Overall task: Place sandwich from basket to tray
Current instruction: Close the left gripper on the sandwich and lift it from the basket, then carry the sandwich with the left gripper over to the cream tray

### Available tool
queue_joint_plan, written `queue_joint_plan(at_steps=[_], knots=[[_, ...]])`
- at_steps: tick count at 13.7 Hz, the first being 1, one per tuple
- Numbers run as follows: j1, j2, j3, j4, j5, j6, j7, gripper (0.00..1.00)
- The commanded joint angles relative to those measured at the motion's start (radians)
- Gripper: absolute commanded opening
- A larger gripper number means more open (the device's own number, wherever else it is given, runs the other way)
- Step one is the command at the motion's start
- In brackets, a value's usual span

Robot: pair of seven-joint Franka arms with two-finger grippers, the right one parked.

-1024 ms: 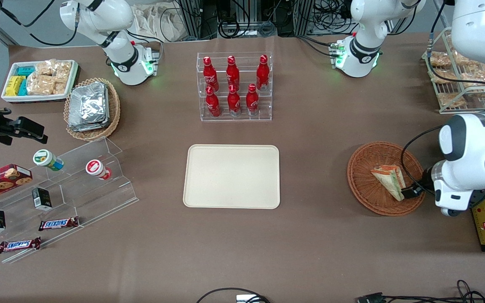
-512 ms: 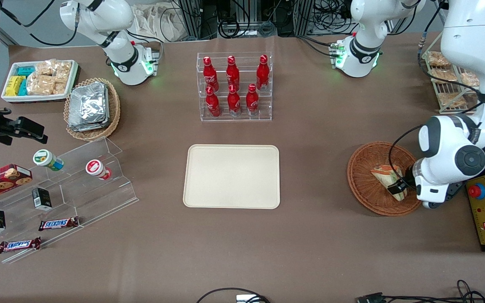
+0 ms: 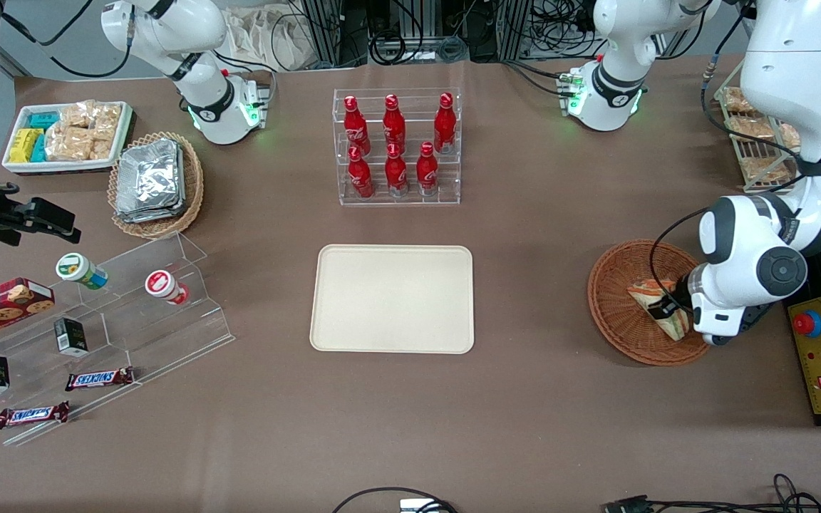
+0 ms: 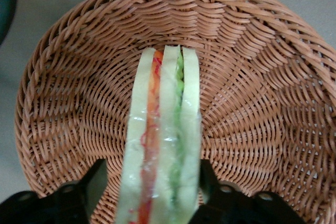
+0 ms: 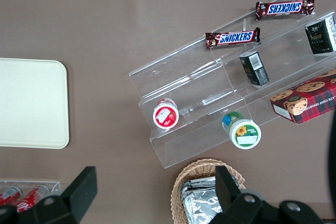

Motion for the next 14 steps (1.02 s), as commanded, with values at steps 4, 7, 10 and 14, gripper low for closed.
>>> queue_joint_plan(at_steps=[4,7,10,14], knots=[[-0.002,-0.07,-0.006,0.076,0.009,-0.102,0.081,0.0],[-0.014,-0.061,-0.012,0.301,-0.003,-0.355,0.298,0.0],[-0.081,-0.041,-0.047,0.489,-0.004,-0.501,0.33,0.0],[-0.273,-0.038,-0.063,0.562,-0.007,-0.563,0.324,0.0]])
